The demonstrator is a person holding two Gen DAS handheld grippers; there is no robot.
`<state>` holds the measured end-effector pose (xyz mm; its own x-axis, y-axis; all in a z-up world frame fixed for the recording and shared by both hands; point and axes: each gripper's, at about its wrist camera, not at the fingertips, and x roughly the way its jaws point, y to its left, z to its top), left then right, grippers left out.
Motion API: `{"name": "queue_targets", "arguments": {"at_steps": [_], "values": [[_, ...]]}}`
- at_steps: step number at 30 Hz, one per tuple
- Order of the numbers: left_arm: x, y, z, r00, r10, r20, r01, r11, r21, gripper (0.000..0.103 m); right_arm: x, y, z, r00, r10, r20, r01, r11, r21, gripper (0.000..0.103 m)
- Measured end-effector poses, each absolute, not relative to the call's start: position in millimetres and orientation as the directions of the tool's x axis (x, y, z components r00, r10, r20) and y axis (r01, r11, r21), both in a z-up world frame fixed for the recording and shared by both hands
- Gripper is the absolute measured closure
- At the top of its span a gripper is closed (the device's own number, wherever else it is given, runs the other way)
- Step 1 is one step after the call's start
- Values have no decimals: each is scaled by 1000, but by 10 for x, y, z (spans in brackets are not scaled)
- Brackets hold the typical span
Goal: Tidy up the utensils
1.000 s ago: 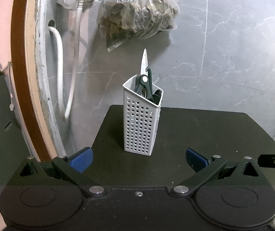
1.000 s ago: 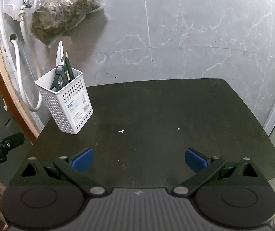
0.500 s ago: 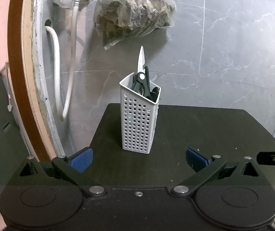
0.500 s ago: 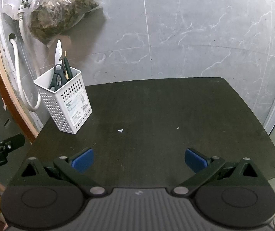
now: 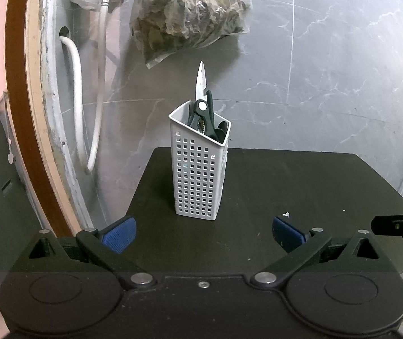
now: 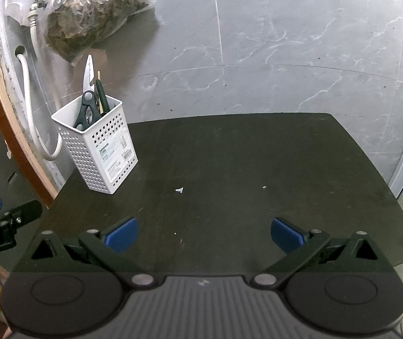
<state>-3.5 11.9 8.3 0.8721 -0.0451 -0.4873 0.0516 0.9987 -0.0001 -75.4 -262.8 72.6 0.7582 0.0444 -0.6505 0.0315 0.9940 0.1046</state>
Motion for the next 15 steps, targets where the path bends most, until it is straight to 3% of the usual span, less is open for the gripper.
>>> {"name": "queue_targets", "arguments": {"at_steps": [15], "values": [[-21,162,74,865,-32,-501,31,999,-9,1,-722,-2644,714,755,45,-655,28,994,102,0]]}}
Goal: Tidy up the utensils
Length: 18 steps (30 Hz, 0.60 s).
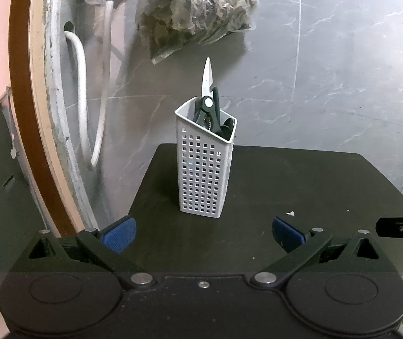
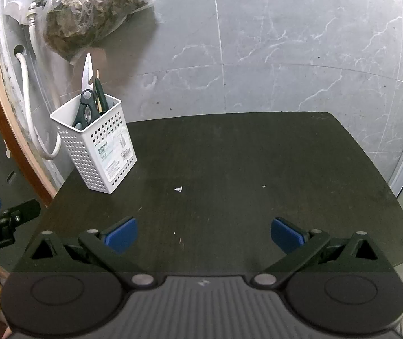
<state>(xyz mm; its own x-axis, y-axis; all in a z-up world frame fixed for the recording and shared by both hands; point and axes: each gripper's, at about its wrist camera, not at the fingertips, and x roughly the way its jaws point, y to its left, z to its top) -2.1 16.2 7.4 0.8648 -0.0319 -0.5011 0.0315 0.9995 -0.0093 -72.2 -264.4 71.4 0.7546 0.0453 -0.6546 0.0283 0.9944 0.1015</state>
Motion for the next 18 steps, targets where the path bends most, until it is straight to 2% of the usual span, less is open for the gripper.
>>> {"name": "queue_targets", "arguments": {"at_steps": [18], "values": [[-69,159,99,870,-30,-493,26,1000,-16,1,-740,-2630,715,755,45,-655,31,994,104,0]]}}
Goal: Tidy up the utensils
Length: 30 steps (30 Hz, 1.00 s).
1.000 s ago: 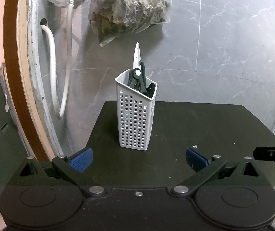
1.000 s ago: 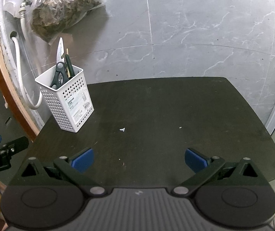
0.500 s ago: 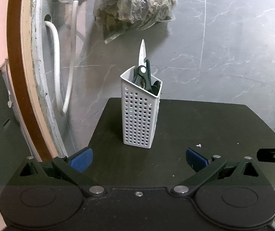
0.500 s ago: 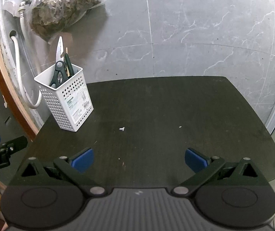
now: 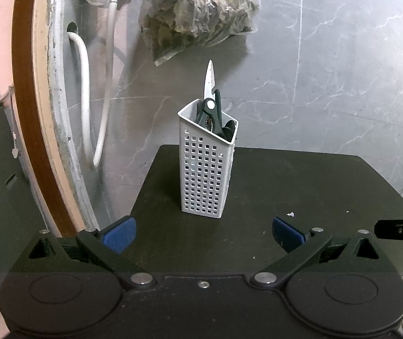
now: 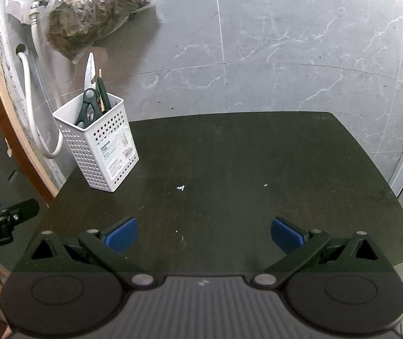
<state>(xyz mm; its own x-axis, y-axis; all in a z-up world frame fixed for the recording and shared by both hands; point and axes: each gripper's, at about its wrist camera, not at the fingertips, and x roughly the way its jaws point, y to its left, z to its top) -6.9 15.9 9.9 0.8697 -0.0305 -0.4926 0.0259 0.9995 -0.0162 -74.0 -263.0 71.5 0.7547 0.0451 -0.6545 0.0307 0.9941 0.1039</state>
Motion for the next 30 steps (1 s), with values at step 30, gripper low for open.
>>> {"name": "queue_targets", "arguments": {"at_steps": [30], "values": [[-77,76,105,876,-49,-479,47,999,-17,1,-700,-2668,688,751,56,-658,21,994,110,0]]}}
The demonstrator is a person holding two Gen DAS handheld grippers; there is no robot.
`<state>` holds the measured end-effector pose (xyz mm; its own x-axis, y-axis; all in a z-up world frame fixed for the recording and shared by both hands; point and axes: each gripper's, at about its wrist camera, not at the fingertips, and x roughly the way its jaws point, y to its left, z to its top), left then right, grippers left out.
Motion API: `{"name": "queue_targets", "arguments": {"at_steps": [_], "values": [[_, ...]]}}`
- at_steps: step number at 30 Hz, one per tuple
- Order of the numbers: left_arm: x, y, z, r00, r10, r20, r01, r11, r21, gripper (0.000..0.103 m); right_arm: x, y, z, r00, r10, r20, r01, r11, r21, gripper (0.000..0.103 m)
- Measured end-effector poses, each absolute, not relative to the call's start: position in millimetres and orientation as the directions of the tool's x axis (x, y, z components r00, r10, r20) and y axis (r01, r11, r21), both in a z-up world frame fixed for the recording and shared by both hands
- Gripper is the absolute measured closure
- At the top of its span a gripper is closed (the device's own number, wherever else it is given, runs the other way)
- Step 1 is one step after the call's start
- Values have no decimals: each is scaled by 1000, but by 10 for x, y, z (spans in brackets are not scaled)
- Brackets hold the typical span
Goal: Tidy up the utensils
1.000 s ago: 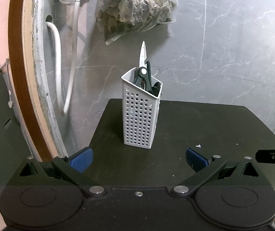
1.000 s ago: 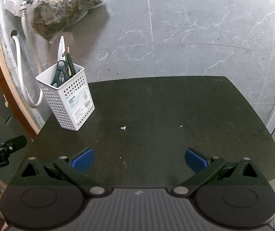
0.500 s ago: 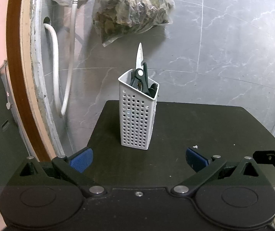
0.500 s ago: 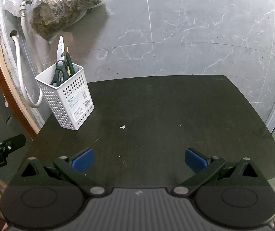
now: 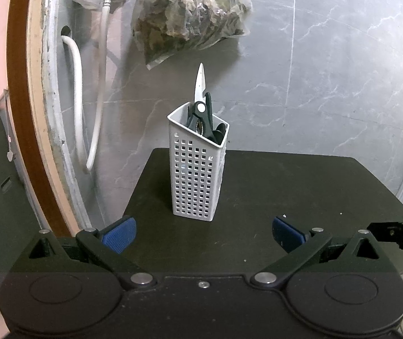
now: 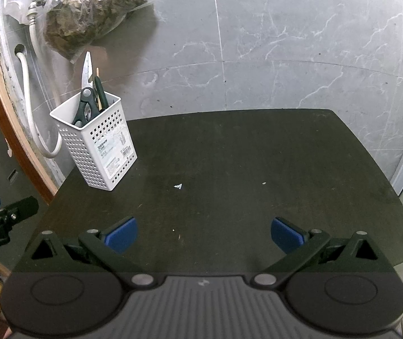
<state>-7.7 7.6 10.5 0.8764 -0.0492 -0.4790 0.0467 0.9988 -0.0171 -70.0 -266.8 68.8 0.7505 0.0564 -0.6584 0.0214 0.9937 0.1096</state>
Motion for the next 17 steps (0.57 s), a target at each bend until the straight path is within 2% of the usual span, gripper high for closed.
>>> {"name": "queue_targets", "arguments": {"at_steps": [17], "values": [[-92,-14,104,879,-29,-475,33,999,0,1,-660,-2755,672,746,78,-661,6,992,124,0]]}}
